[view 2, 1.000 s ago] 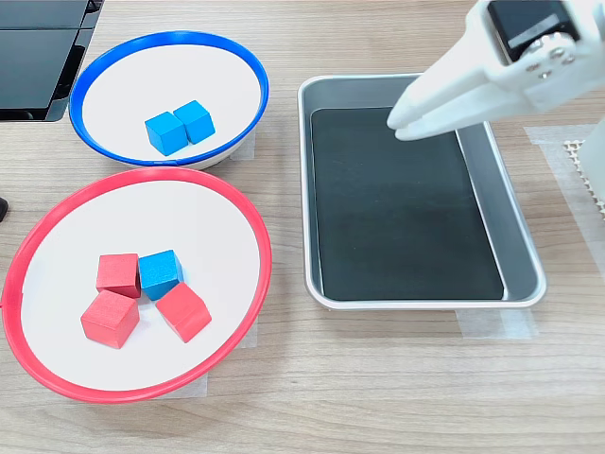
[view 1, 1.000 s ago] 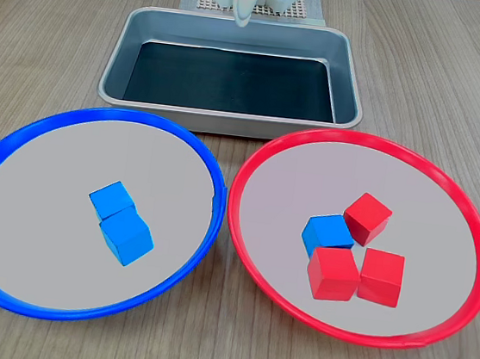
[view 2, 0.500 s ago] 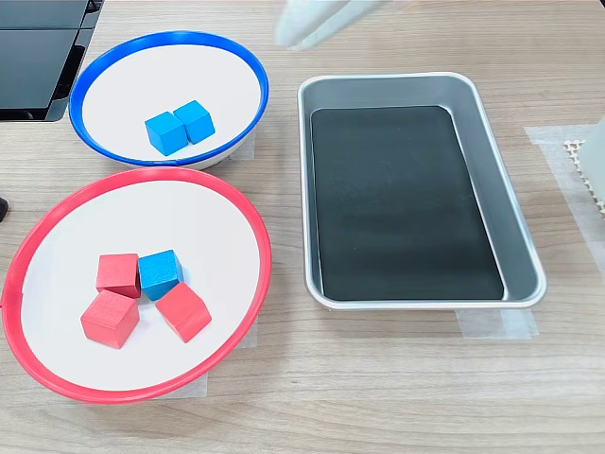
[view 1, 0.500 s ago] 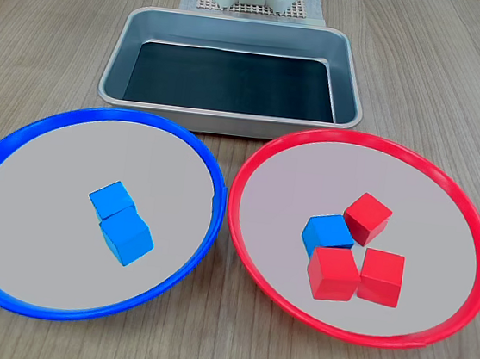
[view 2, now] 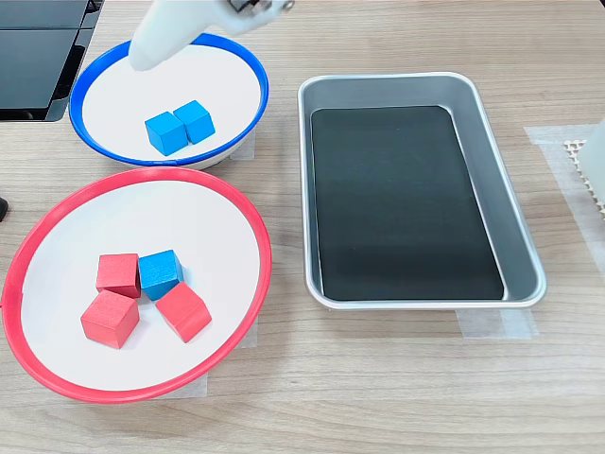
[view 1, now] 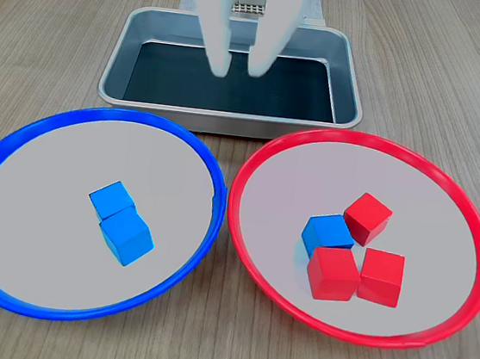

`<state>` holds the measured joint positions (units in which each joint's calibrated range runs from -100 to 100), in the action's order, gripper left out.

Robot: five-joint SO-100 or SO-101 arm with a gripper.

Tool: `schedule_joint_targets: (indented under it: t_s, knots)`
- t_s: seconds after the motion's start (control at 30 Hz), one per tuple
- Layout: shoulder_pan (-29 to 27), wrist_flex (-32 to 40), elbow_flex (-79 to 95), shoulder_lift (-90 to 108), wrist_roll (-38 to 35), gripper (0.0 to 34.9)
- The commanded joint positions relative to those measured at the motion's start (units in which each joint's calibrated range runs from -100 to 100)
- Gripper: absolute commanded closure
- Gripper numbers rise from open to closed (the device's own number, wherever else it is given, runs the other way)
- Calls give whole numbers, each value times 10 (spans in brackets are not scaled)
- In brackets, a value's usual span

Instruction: Relocate any blue block in the red dish to the blue dish, correcting any misplacements.

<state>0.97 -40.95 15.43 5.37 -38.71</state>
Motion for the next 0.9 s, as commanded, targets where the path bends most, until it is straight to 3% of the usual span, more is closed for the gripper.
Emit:
schedule_joint_targets:
  t_s: [0.0, 0.2, 0.53, 0.87]
  knots:
    - [10, -26, -30, -20, -15, 290]
    - [32, -33, -13, -54, -37, 264]
    - [82, -10, -130, -177, -61, 267]
    - [91, -1, -155, -221, -80, 232]
